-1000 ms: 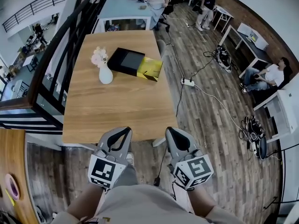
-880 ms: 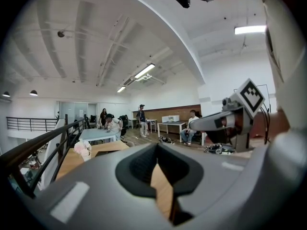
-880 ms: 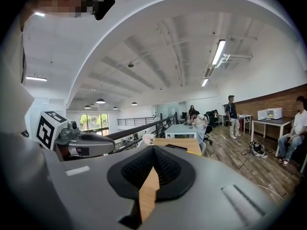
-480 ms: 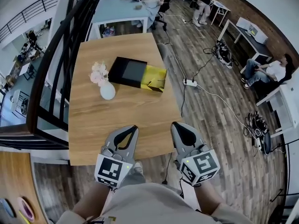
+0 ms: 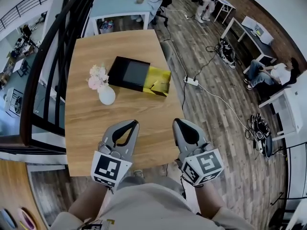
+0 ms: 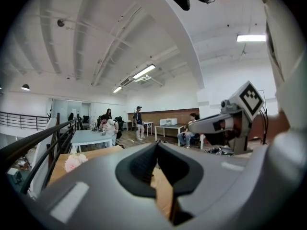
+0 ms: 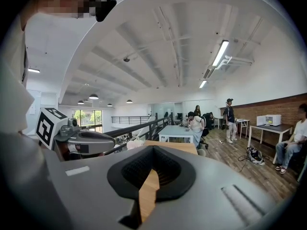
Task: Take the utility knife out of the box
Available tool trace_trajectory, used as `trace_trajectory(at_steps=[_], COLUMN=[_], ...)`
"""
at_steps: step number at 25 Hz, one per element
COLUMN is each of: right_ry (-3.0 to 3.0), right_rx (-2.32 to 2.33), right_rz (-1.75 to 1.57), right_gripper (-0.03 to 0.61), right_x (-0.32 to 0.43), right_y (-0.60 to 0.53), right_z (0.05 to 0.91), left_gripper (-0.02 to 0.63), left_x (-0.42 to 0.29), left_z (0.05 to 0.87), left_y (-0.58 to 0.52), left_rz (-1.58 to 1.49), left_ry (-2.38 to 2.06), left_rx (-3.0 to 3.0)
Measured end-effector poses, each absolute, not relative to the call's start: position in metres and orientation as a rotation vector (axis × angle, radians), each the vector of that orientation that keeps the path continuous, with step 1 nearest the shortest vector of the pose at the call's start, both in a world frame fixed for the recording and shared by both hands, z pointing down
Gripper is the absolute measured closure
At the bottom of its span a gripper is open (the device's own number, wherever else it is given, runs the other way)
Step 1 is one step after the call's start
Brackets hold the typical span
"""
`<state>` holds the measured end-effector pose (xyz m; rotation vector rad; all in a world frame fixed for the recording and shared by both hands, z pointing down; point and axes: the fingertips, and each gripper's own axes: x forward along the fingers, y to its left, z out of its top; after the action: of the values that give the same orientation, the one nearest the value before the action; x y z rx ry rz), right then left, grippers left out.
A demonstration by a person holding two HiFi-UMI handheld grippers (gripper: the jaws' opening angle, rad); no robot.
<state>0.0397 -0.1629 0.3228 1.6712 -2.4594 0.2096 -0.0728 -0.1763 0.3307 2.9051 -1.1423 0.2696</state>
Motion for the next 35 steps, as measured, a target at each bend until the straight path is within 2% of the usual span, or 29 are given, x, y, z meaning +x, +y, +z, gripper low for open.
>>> trace_trajectory(at_steps=[6, 15, 30, 35], right_ry=[-2.529, -2.565, -2.535, -2.502], right_rx=[1.541, 1.373, 1.238, 1.16], right_rz=[0.211, 0.214, 0.129, 0.065], right_gripper=[0.578, 0.578, 0.577, 0.531], right_x=[0.023, 0.035, 0.102, 0.111], right_y=[-0.175, -0.184, -0.258, -0.304], right_z=[0.328, 0.342, 0.351, 0.364], left_gripper=[0.612, 0.612, 0.612, 0.612], left_x=[-0.072, -0.059, -0.012, 0.001], left_z=[0.341, 0.344, 0.358, 0.359], left_y=[-0.187, -0.196, -0.241, -0.266], left_rz=[0.27, 0.263, 0.364, 0.352], left_ry=[-1.127, -1.185, -1.285, -1.295], left_rx=[2.877, 2.817, 2.757, 2.755])
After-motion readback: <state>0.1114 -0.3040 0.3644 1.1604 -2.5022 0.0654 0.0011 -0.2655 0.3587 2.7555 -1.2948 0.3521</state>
